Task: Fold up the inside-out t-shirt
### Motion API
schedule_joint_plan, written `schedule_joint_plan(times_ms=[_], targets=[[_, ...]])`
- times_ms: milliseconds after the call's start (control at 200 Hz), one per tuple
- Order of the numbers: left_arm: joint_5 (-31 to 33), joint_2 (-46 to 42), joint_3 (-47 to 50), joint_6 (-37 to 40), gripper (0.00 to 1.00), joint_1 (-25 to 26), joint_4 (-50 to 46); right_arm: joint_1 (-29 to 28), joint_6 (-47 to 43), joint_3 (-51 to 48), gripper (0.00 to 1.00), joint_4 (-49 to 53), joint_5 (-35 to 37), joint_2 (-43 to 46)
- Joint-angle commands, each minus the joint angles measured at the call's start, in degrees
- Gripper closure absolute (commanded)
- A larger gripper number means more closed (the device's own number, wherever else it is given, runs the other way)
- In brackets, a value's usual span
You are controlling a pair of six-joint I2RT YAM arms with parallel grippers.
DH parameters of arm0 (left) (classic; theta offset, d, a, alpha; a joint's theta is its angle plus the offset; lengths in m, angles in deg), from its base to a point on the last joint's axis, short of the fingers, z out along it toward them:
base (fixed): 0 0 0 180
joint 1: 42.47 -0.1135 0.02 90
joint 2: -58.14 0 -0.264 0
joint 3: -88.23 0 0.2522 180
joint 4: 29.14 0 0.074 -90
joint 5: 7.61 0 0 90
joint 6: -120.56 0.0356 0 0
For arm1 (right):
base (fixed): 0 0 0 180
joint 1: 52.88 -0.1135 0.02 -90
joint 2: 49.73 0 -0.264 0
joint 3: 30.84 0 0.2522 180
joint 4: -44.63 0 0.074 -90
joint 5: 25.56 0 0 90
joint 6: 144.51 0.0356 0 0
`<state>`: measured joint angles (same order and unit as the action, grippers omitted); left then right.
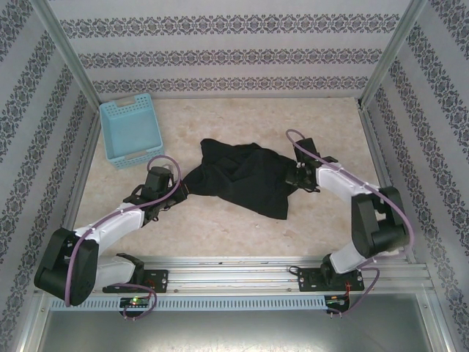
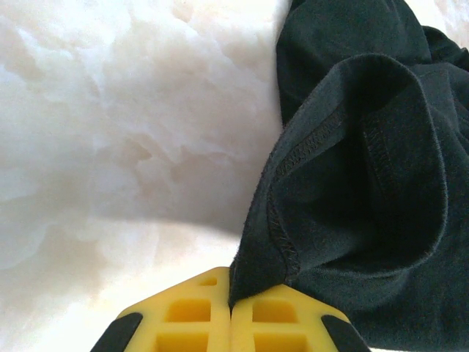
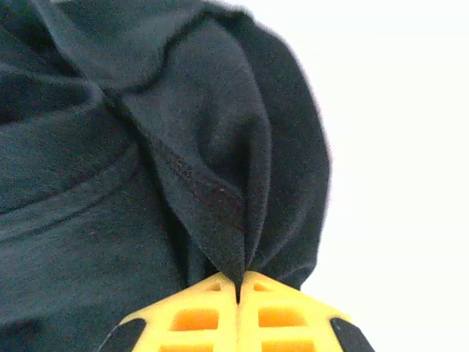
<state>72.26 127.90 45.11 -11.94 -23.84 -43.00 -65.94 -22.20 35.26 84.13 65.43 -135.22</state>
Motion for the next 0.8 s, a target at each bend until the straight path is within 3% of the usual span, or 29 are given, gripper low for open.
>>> schedule_joint_plan(times_ms=[0,135,255,315,400,490,555,625,799], targets=[[-0.41,-0.11,-3.19,1.40,1.00,-0.77,-1.68,1.77,-2.48,2.54,1.00,5.67,6.43,11.26],[-3.04,3.36,-7.93,3.07,1.00,-0.66,-1.89,1.84,-5.19,6.98,1.00,9.58,5.22,23.53],[-3.00,7.53,-13.61,5.69,1.00,-0.19,-6.96,-1.21,-5.16,10.82,1.00,10.56,2.20,27.50],[-0.64,9.59,-17.39,7.38,0.88,0.35,-13.09,-4.82,-5.12,12.35,1.00,10.02,2.12,28.11],[7.89,9.71,-22.30,9.45,0.58,3.37,-23.04,-11.04,-5.55,14.56,1.00,8.24,2.49,27.95],[13.12,5.20,-24.15,10.70,0.39,8.40,-25.47,-17.95,-6.89,17.73,1.00,6.89,4.39,26.43],[13.54,1.41,-24.23,11.69,0.30,12.56,-22.91,-21.43,-7.74,19.75,1.00,6.06,5.67,24.90],[9.72,0.04,-24.86,12.91,0.24,16.71,-18.17,-23.41,-7.97,20.95,1.00,4.98,5.63,23.64],[0.58,5.51,-26.02,10.83,0.16,23.36,-4.15,-25.48,-7.90,20.54,1.00,1.14,3.58,23.01]])
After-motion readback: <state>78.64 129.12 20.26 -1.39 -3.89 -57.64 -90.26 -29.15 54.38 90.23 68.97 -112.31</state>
